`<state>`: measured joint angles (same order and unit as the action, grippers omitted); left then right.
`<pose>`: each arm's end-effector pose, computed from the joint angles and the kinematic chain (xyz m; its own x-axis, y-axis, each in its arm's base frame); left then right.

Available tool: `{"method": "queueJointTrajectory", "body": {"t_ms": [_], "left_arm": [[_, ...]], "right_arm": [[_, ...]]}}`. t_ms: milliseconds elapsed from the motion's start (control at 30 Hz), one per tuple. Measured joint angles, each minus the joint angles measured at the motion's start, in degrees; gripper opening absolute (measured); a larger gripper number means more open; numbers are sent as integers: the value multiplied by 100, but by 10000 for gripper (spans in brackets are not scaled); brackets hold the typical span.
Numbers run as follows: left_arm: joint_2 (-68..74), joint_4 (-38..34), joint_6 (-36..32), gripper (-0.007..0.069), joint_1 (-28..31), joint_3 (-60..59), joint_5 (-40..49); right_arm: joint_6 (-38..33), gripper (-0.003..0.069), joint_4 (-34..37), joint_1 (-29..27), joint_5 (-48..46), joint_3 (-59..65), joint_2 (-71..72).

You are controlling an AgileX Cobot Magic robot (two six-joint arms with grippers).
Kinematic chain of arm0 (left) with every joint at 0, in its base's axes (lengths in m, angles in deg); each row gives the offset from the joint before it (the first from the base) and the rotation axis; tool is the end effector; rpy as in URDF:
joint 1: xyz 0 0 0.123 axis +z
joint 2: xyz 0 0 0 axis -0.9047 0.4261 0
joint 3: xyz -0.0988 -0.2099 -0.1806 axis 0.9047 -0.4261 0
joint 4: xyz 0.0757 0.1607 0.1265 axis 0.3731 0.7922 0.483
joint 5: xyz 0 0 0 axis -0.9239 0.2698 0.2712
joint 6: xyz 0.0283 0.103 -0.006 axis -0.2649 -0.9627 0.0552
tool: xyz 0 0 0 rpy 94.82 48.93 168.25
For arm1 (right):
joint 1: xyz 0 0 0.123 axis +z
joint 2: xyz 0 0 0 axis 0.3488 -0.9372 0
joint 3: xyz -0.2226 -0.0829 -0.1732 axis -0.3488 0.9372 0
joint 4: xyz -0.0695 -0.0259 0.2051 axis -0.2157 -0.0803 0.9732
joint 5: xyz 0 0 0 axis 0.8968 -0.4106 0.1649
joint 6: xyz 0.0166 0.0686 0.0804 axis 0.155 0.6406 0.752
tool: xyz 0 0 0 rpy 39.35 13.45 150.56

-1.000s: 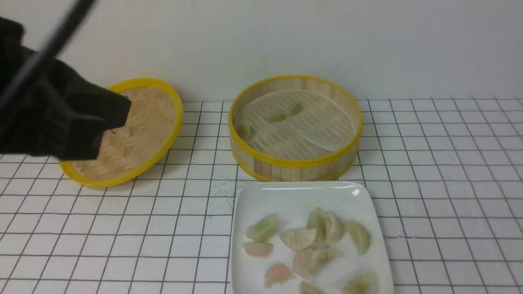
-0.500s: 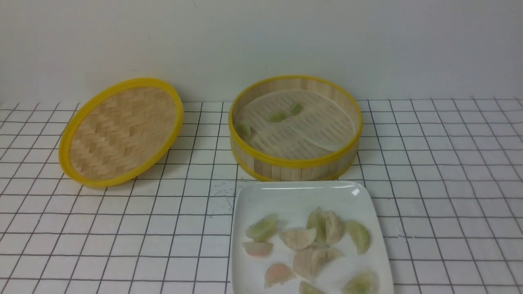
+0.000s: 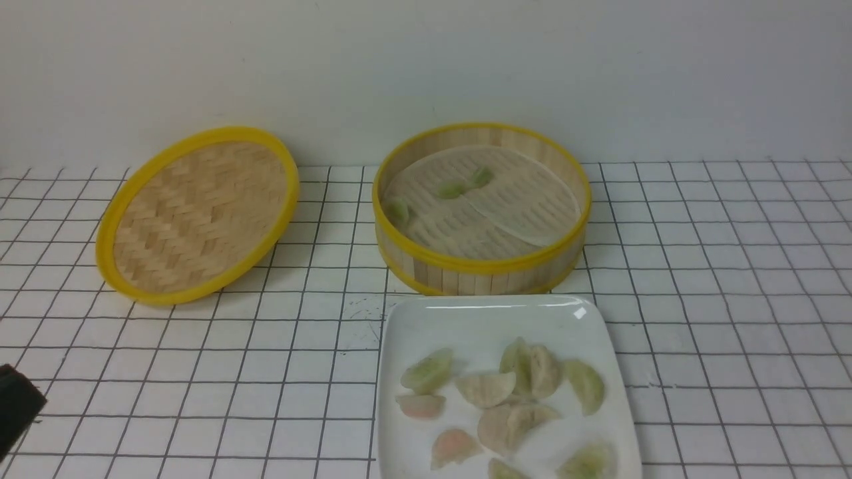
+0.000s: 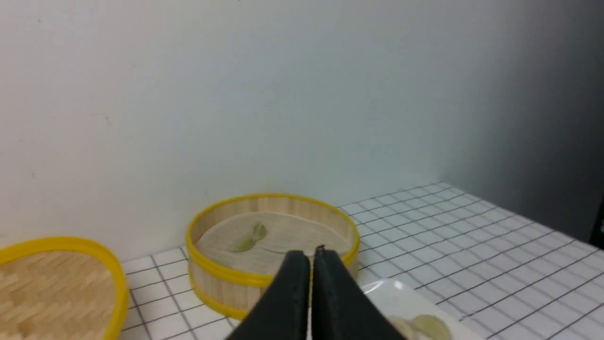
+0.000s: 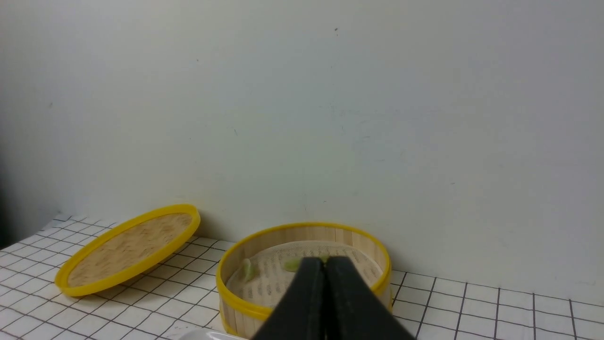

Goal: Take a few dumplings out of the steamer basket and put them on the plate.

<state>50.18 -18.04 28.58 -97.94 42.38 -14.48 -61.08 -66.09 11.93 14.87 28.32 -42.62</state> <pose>0.0107 -0.0070 0.2907 -0.0007 -0.0697 -0.9976 0.5479 0.8345 -0.0587 -0.0035 -0.0274 0.2920 -0.0471 0.0880 -0.9950 -0.3539 0.9300 0.0990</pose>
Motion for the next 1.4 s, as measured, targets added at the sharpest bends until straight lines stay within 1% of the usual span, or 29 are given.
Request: {"method": "queueJointTrajectory", "body": {"t_ms": [33,100,133,167,267,300,367,400,467,500,533,567,633,767,1400], "left_arm": [[-13,223,-27,-6,34,-162,-19],[-46,403,-116,-6,202,-434,-28],[-79,422,-203,-6,375,-610,-23],[-97,422,-220,-6,415,-647,-23],[-378,183,-493,-6,1322,-1358,-23],[-398,168,-500,-6,1375,-1398,-23],[-531,-99,-548,-6,2085,-1906,-62],[-531,-113,-548,-6,2125,-1934,-73],[-531,-187,-553,-6,2425,-2126,-120],[-531,-223,-553,-6,2694,-2230,-114],[-531,-228,-553,-6,2719,-2230,-113],[-531,-243,-547,-6,2863,-2244,-65],[-531,-249,-547,-6,2960,-2250,61],[-531,-262,-542,-6,2971,-2249,218],[-531,-262,-542,-6,2971,-2249,258]], "right_arm": [[0,-15,0,0,0,0,0],[0,-15,0,0,0,0,0],[0,-15,0,0,0,0,0],[0,-15,0,0,0,0,0],[0,-15,0,0,0,0,0],[0,-15,0,0,0,0,0],[0,-15,0,0,0,0,0],[0,-15,0,0,0,0,0],[0,-15,0,0,6,0,0],[0,-15,0,0,0,0,0],[0,-15,0,0,0,0,0],[0,-15,0,0,0,0,0],[0,-15,0,0,0,0,0],[0,-15,0,0,0,0,0],[0,-15,0,0,0,0,0]]}}
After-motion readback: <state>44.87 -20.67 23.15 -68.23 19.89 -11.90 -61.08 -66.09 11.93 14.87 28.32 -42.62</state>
